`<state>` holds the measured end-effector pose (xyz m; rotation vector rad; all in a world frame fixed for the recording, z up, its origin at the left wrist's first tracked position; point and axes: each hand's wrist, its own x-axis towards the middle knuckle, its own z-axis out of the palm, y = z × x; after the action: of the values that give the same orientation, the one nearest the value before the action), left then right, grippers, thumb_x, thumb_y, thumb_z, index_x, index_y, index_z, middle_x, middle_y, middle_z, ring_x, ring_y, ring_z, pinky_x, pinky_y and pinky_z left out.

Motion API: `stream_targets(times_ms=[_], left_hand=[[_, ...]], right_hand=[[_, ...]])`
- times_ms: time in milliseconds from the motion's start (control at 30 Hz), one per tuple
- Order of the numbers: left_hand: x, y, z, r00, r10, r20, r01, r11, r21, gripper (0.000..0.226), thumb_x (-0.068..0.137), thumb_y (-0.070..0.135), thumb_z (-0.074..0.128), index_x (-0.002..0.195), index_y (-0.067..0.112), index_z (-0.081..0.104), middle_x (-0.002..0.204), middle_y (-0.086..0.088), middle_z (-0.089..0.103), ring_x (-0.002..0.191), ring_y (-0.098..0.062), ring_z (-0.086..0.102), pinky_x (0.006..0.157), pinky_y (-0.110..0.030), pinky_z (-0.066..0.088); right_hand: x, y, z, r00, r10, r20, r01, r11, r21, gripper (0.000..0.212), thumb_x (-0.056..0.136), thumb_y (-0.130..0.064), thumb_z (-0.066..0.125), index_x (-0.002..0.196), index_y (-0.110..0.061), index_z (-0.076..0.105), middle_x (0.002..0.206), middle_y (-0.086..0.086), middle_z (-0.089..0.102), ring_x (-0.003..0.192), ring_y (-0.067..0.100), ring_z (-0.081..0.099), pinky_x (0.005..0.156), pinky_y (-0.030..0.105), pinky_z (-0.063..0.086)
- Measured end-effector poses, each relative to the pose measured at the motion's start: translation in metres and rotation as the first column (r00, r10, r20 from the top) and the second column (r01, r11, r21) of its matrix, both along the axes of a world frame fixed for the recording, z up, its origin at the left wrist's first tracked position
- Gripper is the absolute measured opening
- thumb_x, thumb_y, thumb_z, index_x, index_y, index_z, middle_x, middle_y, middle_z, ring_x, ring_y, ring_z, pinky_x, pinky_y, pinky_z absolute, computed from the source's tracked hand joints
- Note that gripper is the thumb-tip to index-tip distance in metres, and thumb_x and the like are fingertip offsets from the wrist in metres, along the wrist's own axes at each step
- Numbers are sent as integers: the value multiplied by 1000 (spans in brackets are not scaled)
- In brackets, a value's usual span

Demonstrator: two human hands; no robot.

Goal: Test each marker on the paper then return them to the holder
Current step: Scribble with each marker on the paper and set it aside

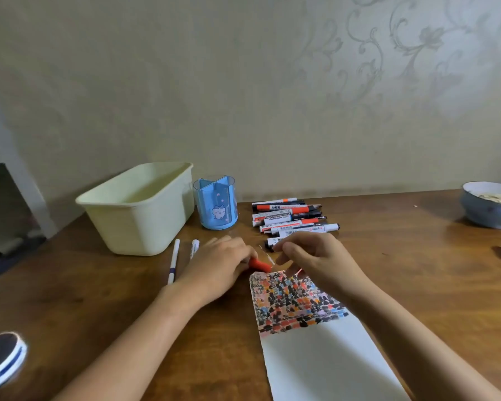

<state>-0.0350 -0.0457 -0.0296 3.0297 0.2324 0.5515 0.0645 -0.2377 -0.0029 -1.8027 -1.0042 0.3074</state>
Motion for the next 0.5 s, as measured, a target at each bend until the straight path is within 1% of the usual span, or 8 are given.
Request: stream_targets(times_ms=[100,167,200,267,333,400,467,500], left_hand=[[-2,-2,-1,999,20,34,-21,999,31,19,99,32,55,116,37,61,111,14,61,105,-8,51,84,-23,38],[-4,-1,0,997,44,58,-46,999,30,19,98,34,57,117,36,60,111,14,60,106,-9,53,88,-25,44],[-6,1,2,995,51,86,-53,998,20,21,97,34,60,117,34,60,112,13,61,107,-10,55,88,-28,48],[-10,3,8,983,65,172,-63,998,-17,23,94,33,63,117,29,61,113,11,64,106,-11,59,85,-29,53],[-15,3,18,960,75,271,-52,994,-92,26,93,30,66,118,25,61,113,9,66,99,-10,62,80,-24,52],[-20,0,31,925,100,367,-13,973,-232,29,92,27,68,119,24,60,109,9,66,90,-8,64,77,-23,53],[-26,-6,42,901,117,418,58,922,-382,35,91,24,69,124,29,57,104,11,66,87,-4,64,76,-22,56],[-30,-9,45,902,108,418,95,895,-437,42,91,23,69,128,35,53,101,12,66,87,-3,65,76,-19,56]], right_hand=[[2,-1,-3,987,89,133,-65,983,-173,14,98,-21,60,101,-25,74,87,-8,75,67,1,68,60,16,51],[2,-2,-4,961,160,225,-91,953,-289,11,94,-26,66,101,-31,74,92,-15,73,75,-4,65,66,16,49],[3,-2,-4,947,192,256,-100,937,-334,11,92,-29,70,101,-35,73,95,-19,71,80,-4,64,69,16,48],[2,-3,-6,931,231,284,-104,911,-400,17,86,-37,76,101,-40,71,99,-26,67,84,-3,61,70,15,44],[2,-3,-9,914,243,325,-83,896,-437,28,81,-44,78,107,-43,69,102,-29,61,87,-4,56,70,13,40],[1,-1,-14,893,254,372,-61,887,-459,34,79,-48,78,112,-44,67,104,-28,56,95,-3,51,78,17,42],[-1,1,-16,886,261,384,-50,876,-480,37,81,-49,77,116,-44,66,107,-24,52,102,1,46,87,24,44],[-2,1,-17,888,260,380,-47,873,-486,37,82,-49,76,118,-43,66,109,-22,52,104,3,45,89,25,44]])
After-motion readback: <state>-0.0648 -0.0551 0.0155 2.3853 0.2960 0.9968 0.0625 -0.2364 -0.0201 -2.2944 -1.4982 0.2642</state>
